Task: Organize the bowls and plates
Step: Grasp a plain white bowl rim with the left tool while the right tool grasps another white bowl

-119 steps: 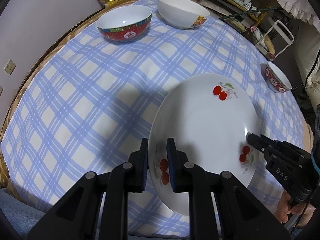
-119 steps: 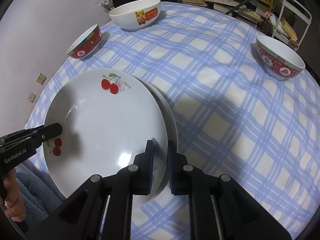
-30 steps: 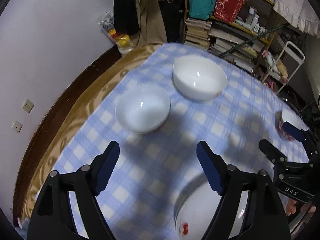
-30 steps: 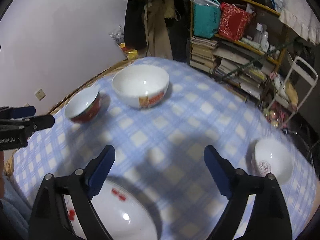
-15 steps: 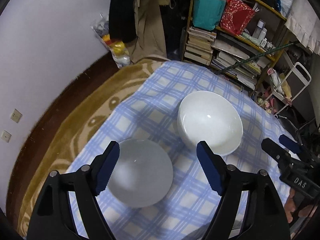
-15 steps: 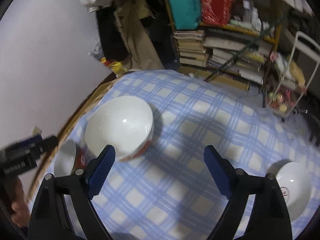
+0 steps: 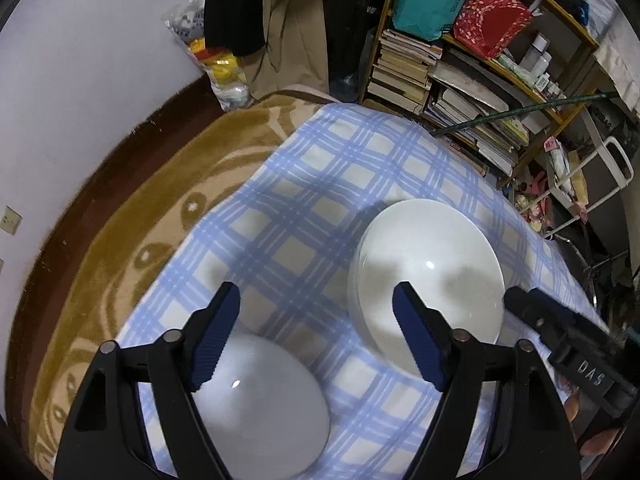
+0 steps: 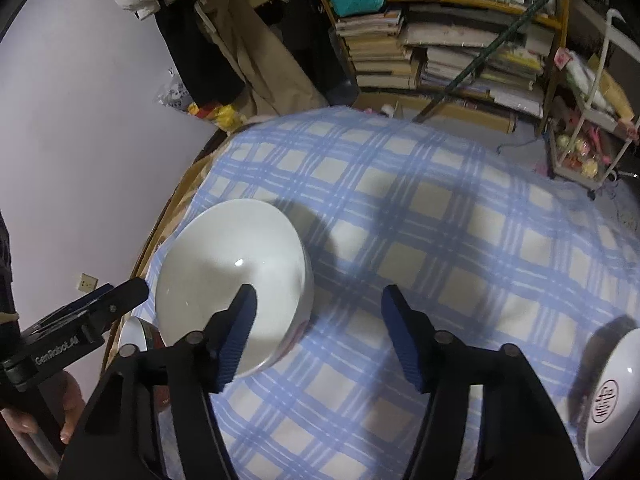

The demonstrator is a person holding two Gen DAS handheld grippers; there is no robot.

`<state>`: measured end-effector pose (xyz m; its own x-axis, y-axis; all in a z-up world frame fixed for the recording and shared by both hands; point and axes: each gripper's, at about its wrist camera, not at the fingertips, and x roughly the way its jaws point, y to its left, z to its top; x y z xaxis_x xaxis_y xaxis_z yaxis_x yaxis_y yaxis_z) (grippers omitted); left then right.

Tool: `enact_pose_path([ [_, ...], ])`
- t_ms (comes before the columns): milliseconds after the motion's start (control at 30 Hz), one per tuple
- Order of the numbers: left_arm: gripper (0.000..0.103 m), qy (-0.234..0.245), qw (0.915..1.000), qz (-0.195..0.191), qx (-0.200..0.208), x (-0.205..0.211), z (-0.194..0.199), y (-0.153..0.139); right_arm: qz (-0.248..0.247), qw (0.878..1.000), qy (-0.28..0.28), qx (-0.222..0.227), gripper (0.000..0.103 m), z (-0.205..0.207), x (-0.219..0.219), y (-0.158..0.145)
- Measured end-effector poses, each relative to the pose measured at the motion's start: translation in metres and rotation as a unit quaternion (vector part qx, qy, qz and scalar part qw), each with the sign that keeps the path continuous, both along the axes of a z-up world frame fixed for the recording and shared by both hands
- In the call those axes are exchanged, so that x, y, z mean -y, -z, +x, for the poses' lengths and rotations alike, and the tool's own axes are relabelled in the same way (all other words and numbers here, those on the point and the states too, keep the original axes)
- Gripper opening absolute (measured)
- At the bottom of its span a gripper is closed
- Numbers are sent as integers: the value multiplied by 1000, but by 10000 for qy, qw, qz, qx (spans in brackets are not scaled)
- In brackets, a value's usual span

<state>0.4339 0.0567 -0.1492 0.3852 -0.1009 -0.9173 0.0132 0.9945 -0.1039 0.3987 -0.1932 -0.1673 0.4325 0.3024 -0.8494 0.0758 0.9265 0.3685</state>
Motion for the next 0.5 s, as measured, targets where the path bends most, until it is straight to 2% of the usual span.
enact_pose_path([
  [33,60,-24,10000,-66,-60,0,2,3,34,9999,-41,-85,65,2,-2,4],
  [67,57,-31,9999,-111,-114,1,3,6,106,9997,-71,-199,61,3,-4,10],
  [100,52,-4,9998,-119,-157,3,5,9,200,9992,-83,-321,52,3,-6,14],
  [133,48,22,9998,-88,-173,7,5,12,286,9988,-91,-390,49,3,-7,18],
  [267,39,211,9993,-298,-78,17,7,14,238,9980,-126,-570,44,3,-17,30],
  [300,31,222,9989,-406,-118,18,10,17,238,9978,-142,-602,37,3,-19,33],
  [333,17,204,9986,-465,-170,19,11,20,295,9976,-156,-611,33,3,-21,35],
  [367,13,166,9983,-501,-258,19,13,23,384,9970,-178,-641,27,4,-22,36],
  [400,8,70,9984,-456,-330,17,15,27,363,9969,-162,-684,25,4,-23,36],
  [500,7,-66,9980,-430,-454,14,16,29,303,9969,-134,-719,22,1,-26,31],
])
